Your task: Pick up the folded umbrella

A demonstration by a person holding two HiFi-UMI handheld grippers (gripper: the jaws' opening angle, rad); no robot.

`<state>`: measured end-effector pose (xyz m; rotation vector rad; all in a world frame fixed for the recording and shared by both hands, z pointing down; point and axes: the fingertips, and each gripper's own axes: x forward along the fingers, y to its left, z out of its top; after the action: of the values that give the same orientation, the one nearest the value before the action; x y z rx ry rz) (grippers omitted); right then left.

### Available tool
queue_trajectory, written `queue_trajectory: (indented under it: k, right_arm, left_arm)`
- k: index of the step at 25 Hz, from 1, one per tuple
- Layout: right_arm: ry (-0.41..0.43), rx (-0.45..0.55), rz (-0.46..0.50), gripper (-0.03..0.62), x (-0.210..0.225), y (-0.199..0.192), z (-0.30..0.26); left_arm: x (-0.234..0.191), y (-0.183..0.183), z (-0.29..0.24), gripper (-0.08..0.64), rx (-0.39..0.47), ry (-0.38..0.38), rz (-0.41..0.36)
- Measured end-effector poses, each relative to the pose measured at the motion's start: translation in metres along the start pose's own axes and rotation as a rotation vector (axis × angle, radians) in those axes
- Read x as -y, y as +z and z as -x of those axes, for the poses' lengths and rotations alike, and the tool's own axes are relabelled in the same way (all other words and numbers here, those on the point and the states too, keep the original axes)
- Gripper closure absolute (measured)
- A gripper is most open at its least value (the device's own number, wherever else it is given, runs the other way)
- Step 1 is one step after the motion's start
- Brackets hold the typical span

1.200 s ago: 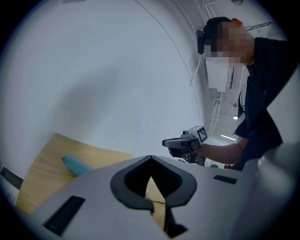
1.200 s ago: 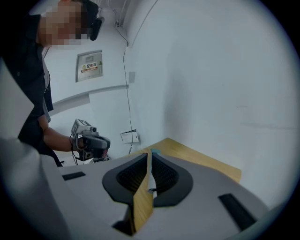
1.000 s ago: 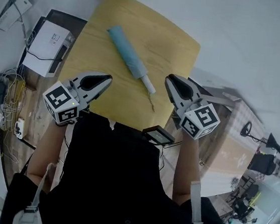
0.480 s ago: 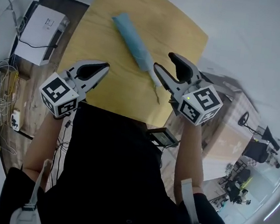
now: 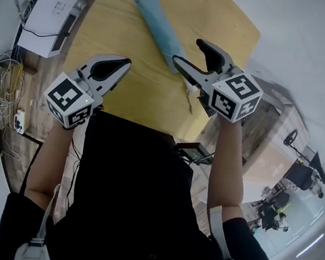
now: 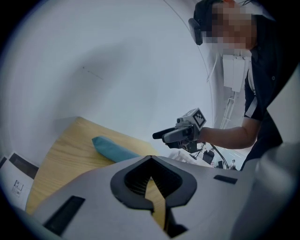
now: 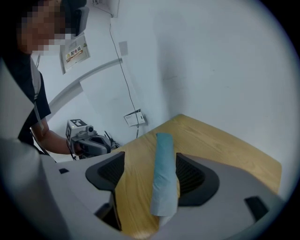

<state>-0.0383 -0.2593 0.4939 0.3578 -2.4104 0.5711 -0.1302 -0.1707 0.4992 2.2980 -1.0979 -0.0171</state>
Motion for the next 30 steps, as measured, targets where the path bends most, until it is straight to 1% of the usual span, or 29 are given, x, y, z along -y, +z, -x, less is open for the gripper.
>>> queue_trajectory:
  k: [2, 6, 9, 14, 18, 25, 28, 30]
  right_arm:
    - [0.001, -0.03, -0.016, 0.258, 0.005, -0.008, -0.014]
    - [0.004, -0.113, 0.004, 0.229, 0.01, -0.023, -0.042]
    - [0.009, -0.13, -0.02, 0.221, 0.016, -0.029, -0.058]
    - [-0.033, -0.174, -0.011, 0.219, 0.027, -0.034, -0.081]
    - [-0.071, -0.219, 0.02, 0.219, 0.035, -0.036, -0.093]
    - [-0.049, -0.297, 0.018, 0.221, 0.034, -0.055, -0.11]
    - [-0.063, -0.328, 0.031, 0.221, 0.037, -0.063, -0.113]
    - [-0.074, -0.339, 0.024, 0.221, 0.039, -0.066, -0.114]
  left_arm:
    - [0.004, -0.005, -0.004, 0.549, -0.014, -0.006, -0.006]
    - [0.006, -0.01, -0.007, 0.549, -0.019, -0.016, -0.004]
    - [0.005, -0.016, -0.009, 0.549, -0.043, -0.011, -0.03]
    - [0.001, -0.019, -0.008, 0.549, -0.053, -0.022, -0.03]
    - [-0.006, -0.02, -0.006, 0.549, -0.058, -0.018, -0.026]
    - [-0.011, -0.021, -0.005, 0.549, -0.063, -0.018, -0.027]
    - [-0.015, -0.021, -0.005, 0.549, -0.065, -0.017, -0.026]
    - [-0.017, -0.021, -0.004, 0.549, -0.068, -0.014, -0.028]
